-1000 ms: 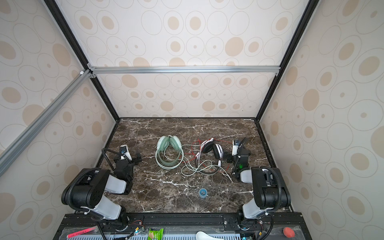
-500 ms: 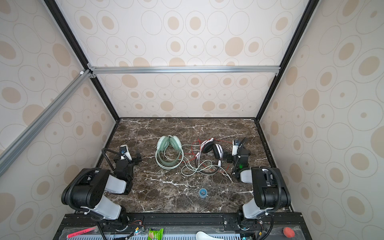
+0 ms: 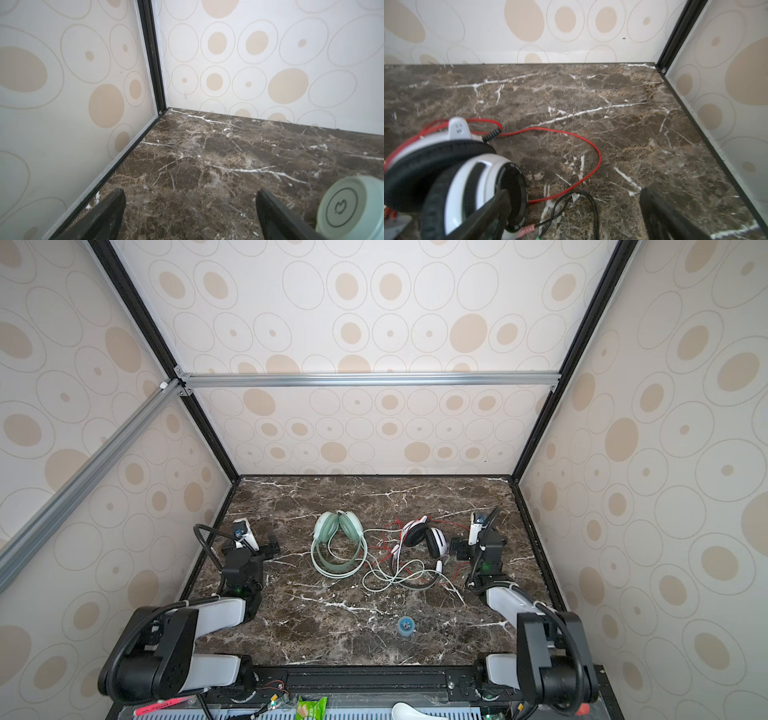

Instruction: Wrap the headphones

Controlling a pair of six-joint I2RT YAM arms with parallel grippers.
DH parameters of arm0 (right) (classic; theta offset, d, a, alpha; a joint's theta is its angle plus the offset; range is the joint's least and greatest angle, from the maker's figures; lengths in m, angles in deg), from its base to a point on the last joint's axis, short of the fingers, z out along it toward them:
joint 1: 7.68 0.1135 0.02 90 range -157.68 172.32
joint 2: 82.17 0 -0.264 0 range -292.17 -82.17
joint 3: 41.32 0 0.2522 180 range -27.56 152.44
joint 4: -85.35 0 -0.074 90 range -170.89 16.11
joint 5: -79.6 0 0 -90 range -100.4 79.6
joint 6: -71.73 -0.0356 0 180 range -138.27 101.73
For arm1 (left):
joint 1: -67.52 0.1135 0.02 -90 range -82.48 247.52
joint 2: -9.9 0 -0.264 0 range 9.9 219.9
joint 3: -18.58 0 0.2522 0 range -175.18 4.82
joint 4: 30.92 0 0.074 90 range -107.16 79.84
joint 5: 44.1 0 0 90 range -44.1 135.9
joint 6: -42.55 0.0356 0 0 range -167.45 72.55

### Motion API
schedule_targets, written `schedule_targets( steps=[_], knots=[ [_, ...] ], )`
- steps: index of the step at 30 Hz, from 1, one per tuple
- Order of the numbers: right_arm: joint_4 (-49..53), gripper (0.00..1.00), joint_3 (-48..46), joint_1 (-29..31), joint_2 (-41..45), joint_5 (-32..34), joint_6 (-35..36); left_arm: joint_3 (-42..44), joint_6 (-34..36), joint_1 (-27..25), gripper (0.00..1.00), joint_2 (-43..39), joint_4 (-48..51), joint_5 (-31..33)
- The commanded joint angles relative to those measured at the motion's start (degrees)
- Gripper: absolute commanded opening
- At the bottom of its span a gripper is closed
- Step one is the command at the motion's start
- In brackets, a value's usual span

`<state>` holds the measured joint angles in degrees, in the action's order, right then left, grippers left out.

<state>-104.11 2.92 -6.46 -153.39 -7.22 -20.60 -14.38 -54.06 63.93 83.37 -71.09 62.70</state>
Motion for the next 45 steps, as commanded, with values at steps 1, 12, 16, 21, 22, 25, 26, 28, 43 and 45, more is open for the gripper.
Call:
schedule_targets(
  steps=[1, 12, 16, 21, 22, 25, 26, 28, 43, 45],
  knots=[
    [22.61, 1.00, 8.56, 0.51, 4.03, 4.47, -7.82, -5.16, -5.86, -0.34, 0.98, -5.70, 21.37, -0.37],
    [51.10, 1.00, 31.62, 5.02, -3.30, 4.61, -14.76, -15.47, -18.07, -2.47, 0.98, -11.01, 50.03, -7.27],
    [53.42, 1.00, 36.04, 8.28, -6.94, 6.60, -14.62, -23.76, -23.49, -2.56, 0.98, -9.73, 60.18, -15.98],
    [53.91, 1.00, 39.48, 12.44, -10.24, 6.67, -13.01, -27.85, -33.31, -6.25, 0.98, -9.00, 66.22, -22.32],
    [53.14, 1.00, 39.48, 12.76, -10.44, 5.97, -12.58, -28.26, -35.12, -7.91, 0.98, -8.52, 67.21, -21.51],
    [53.26, 1.00, 41.27, 14.02, -11.90, 4.07, -10.14, -28.84, -42.89, -14.31, 0.98, -6.72, 71.63, -15.76],
    [54.24, 1.00, 42.32, 14.50, -12.52, 4.07, -8.97, -28.35, -46.15, -16.75, 0.98, -6.24, 72.09, -13.85],
    [55.19, 1.00, 43.64, 16.05, -13.35, 3.79, -7.21, -26.76, -52.41, -20.62, 0.98, -5.12, 71.40, -12.00],
    [58.66, 1.00, 49.19, 21.21, -17.08, -0.42, -1.18, -28.57, -65.91, -25.95, 0.98, 12.80, 65.38, -10.38],
    [59.56, 1.00, 49.43, 21.22, -16.49, -0.62, -0.69, -28.17, -67.51, -25.95, 0.96, 14.03, 64.43, -10.47]
  ],
)
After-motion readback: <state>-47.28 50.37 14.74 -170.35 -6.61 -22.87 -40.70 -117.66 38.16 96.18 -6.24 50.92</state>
